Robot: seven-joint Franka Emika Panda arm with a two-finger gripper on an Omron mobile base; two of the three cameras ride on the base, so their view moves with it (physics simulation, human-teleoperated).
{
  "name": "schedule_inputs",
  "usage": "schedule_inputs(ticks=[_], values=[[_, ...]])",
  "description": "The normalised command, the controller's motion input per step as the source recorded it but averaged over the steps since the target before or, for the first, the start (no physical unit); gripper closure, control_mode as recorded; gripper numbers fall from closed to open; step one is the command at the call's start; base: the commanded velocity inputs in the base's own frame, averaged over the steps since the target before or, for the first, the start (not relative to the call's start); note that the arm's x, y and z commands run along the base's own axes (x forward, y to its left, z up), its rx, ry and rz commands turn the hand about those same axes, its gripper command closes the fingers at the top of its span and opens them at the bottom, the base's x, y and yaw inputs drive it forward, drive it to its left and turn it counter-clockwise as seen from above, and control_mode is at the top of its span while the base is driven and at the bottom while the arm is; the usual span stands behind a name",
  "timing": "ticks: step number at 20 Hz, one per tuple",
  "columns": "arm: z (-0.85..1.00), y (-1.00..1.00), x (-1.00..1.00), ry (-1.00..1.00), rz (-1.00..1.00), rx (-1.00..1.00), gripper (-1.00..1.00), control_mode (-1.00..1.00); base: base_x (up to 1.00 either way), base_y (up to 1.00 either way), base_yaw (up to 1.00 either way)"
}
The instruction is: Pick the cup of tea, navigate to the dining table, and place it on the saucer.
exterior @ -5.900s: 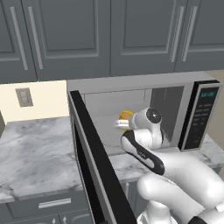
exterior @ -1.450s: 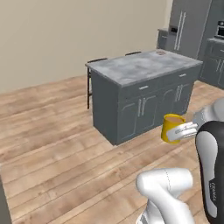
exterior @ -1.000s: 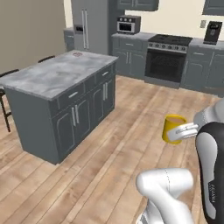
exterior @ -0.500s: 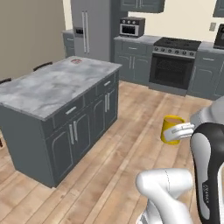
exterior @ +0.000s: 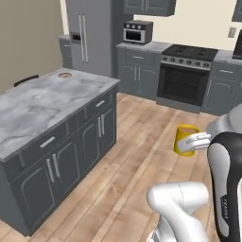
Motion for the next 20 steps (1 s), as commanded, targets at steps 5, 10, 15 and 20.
schedule_inputs(ticks=[5, 10, 15, 20], values=[[0.0, 0.0, 0.0, 0.0, 0.0, 0.0, 1.0, 1.0, 1.0, -0.3, 0.02], [0.0, 0.0, 0.0, 0.0, 0.0, 0.0, 1.0, 1.0, 1.0, -0.06, 0.01], [0.0, 0.0, 0.0, 0.0, 0.0, 0.0, 1.0, 1.0, 1.0, -0.01, 0.02], [0.0, 0.0, 0.0, 0.0, 0.0, 0.0, 1.0, 1.0, 1.0, -0.2, 0.07]])
